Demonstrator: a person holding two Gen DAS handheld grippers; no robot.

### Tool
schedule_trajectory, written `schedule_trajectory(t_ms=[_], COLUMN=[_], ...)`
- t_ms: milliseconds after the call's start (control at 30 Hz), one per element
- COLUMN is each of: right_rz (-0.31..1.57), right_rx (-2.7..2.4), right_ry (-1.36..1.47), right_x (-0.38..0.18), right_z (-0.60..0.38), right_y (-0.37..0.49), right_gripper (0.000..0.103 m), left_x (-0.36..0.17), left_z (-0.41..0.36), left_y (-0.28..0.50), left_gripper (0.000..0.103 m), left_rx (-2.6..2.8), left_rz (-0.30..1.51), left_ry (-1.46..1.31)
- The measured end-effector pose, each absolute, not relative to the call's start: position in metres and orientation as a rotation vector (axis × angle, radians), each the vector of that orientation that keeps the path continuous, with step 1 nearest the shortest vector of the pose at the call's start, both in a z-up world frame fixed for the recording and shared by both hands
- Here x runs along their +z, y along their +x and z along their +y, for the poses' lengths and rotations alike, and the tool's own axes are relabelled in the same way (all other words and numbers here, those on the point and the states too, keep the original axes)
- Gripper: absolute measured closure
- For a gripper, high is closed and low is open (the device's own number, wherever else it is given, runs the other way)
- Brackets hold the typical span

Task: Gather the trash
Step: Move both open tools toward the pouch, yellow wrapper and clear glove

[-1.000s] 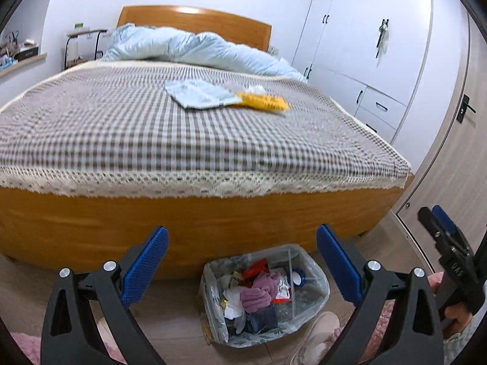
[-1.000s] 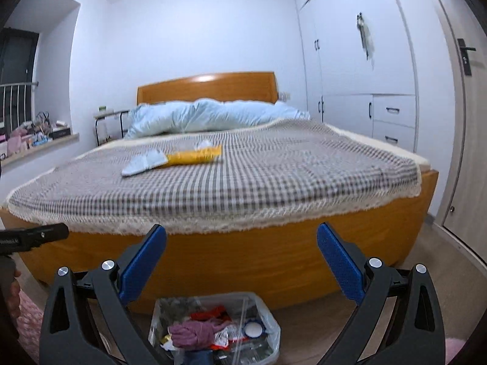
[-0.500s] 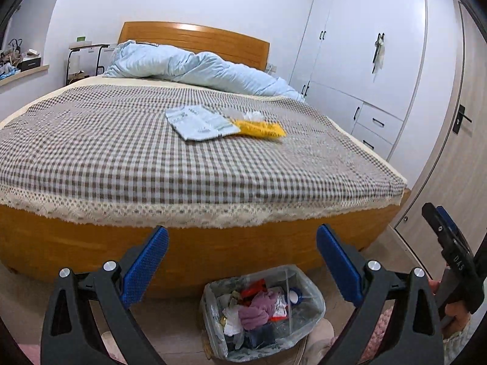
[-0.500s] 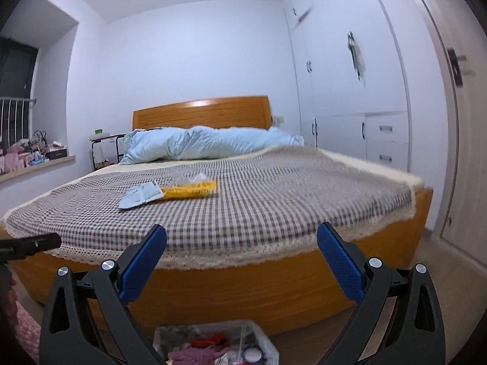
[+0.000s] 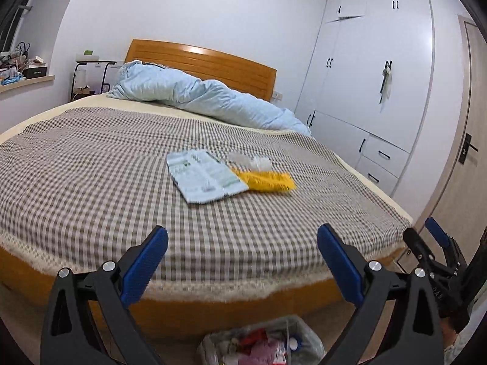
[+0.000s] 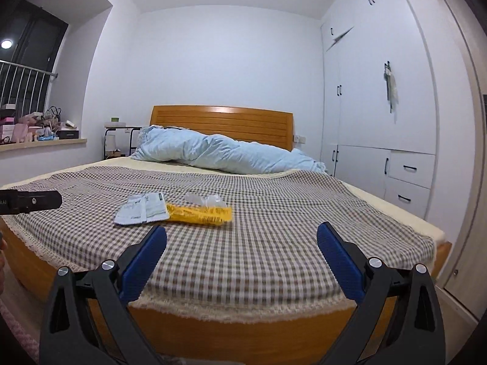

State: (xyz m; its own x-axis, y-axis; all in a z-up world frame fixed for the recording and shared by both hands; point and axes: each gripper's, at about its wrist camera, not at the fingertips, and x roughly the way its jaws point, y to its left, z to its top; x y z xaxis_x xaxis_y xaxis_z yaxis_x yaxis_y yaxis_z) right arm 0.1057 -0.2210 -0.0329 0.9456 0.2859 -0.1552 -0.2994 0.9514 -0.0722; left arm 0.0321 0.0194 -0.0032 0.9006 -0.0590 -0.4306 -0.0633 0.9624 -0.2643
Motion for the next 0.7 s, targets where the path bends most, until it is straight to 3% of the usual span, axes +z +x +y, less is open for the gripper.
schedule_trajectory(t_ms=[700], right_rz=[0.175], right_rx=[0.34], right_ry=[0.057], right_x=[-0.015], right_z=[-0.18], right_y=[0.191], right_gripper=[0.008], left_x=[0.025], left_z=[0.025], left_y=[0.115], left_gripper=[0.008], left_rx=[0.018], left_rz=[0.362], left_ry=[-0.191])
